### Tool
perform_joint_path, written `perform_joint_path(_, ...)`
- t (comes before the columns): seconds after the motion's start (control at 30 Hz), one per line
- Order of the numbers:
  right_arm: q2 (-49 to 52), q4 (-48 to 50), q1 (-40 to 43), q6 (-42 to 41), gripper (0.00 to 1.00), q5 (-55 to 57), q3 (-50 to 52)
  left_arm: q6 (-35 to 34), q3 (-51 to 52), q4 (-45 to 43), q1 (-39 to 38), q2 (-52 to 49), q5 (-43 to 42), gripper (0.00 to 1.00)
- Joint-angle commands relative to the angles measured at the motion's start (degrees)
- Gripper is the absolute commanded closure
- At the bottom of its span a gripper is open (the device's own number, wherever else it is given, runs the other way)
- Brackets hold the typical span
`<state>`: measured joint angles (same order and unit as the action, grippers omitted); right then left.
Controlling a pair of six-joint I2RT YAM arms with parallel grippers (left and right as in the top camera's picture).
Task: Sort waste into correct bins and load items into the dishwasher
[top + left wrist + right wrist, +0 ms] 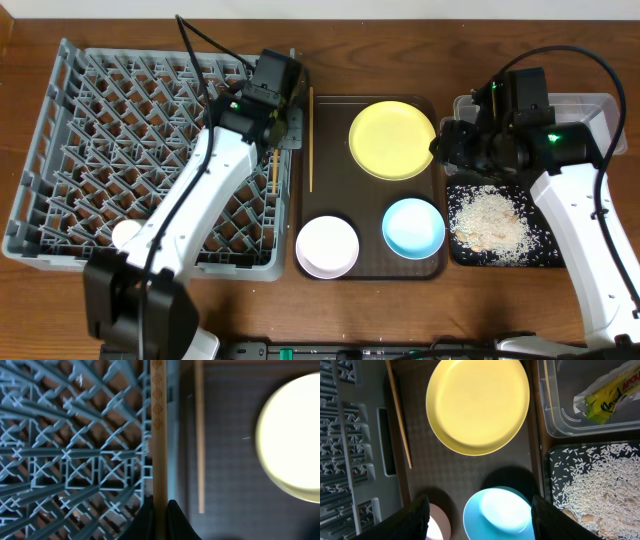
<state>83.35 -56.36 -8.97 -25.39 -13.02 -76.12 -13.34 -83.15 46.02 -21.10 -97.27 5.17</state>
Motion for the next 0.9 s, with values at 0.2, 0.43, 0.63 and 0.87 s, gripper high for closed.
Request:
perform_joint_path(0.2, 0.3, -0.3, -0.5, 0.8, 0.37, 0.8, -0.2, 1.8, 2.6, -1.4, 1.2, -6.0, 1.8, 0.92)
perform_joint_path(0.43, 0.3, -0.3, -0.5, 0.8, 0.38, 0.8, -0.2, 2.2, 2.6, -2.1, 1.2, -5.9, 1.8, 0.78)
perform_joint_path(0.63, 0.3, -0.2, -0.5, 0.8, 0.38, 0.8, -0.2, 2.4, 0.4, 0.6, 1.2, -2.9, 1.7, 0.73)
perform_joint_path(0.87, 0.3, -0.3, -0.5, 0.8, 0.38, 0.8, -0.2, 2.3, -2.1, -1.8, -1.4, 5.4, -5.1, 0.63)
